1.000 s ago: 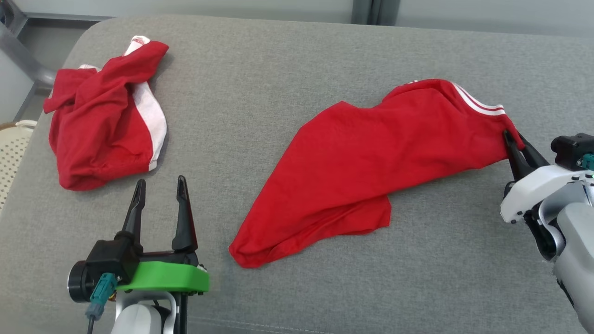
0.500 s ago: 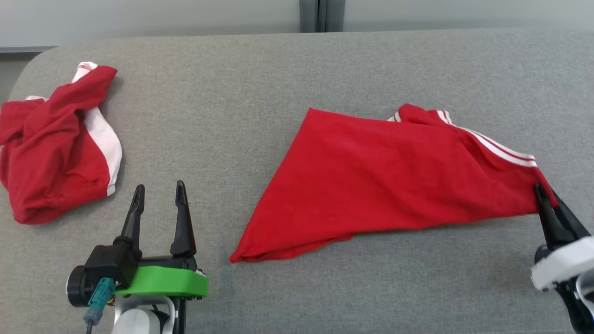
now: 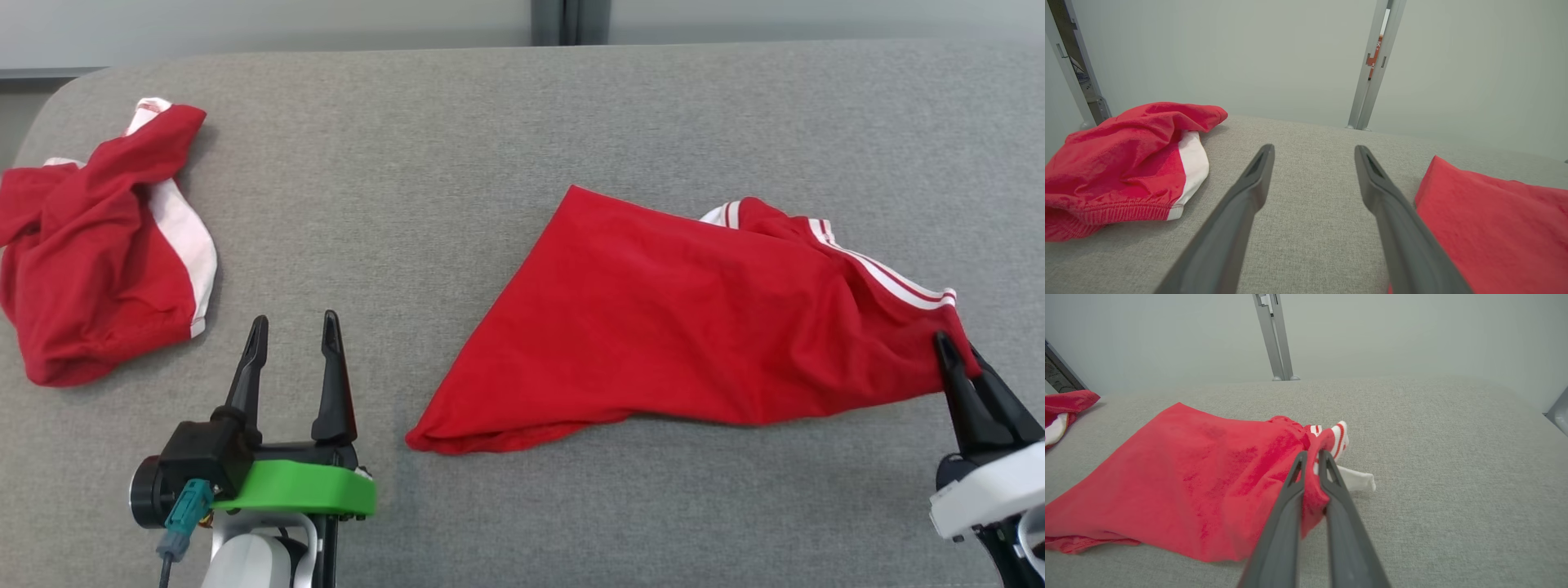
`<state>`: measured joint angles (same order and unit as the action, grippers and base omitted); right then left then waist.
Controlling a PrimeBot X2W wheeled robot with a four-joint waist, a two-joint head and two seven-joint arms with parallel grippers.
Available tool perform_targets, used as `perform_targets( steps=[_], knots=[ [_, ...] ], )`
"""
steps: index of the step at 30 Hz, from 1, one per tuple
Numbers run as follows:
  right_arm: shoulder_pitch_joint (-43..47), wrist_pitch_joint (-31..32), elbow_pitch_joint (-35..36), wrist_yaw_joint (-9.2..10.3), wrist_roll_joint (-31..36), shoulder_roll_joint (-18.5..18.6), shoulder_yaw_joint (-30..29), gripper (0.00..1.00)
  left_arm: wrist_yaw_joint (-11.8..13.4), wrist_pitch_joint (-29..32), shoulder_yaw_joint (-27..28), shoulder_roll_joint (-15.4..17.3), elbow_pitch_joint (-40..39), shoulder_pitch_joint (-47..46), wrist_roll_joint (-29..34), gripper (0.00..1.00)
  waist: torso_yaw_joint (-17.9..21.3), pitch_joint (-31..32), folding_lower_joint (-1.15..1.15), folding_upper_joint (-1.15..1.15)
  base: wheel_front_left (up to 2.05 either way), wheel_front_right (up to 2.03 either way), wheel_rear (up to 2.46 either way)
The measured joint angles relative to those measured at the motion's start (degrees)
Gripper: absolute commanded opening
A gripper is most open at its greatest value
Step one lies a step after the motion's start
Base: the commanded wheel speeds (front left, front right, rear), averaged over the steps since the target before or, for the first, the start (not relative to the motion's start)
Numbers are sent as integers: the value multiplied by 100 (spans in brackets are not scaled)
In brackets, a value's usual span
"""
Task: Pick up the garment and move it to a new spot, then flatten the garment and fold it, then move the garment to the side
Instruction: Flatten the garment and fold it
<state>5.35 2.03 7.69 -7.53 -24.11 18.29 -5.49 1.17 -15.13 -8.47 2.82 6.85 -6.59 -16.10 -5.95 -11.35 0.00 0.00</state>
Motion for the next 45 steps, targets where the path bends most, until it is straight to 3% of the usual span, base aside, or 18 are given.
perform_targets(
  steps=[6,10,28,29,30,31,37,45],
  knots=[
    [-567,74,-91,0,166,282,326,0,1,-1,-69,0,5,-24,0,100,-217,-11,0,0,0,0,0],
    [-1202,59,-527,0,247,475,622,0,3,-1,-107,1,13,-24,-10,100,-371,-42,0,0,0,0,0],
    [-3887,-844,-4335,0,325,427,1924,0,121,0,-464,1,-4,-254,-143,100,-923,-416,0,0,0,0,0],
    [-3975,-914,-4519,0,291,415,1989,24,134,0,-481,1,-3,-268,-143,100,-925,-438,0,0,0,0,0],
    [-4038,-980,-4646,0,271,408,2047,71,138,-1,-491,1,0,-281,-143,100,-921,-451,0,0,0,0,0],
    [-4112,-1074,-4776,0,238,393,2115,100,145,0,-490,1,4,-289,-143,100,-909,-458,0,0,0,0,0],
    [-4269,-1535,-5091,0,-119,369,2354,100,152,0,-413,0,51,-293,-91,100,-759,-375,0,0,0,0,0],
    [-3830,-1684,-4737,0,-476,817,2158,100,92,0,-267,0,55,-221,-30,100,-464,-173,0,0,0,0,0]
  ],
)
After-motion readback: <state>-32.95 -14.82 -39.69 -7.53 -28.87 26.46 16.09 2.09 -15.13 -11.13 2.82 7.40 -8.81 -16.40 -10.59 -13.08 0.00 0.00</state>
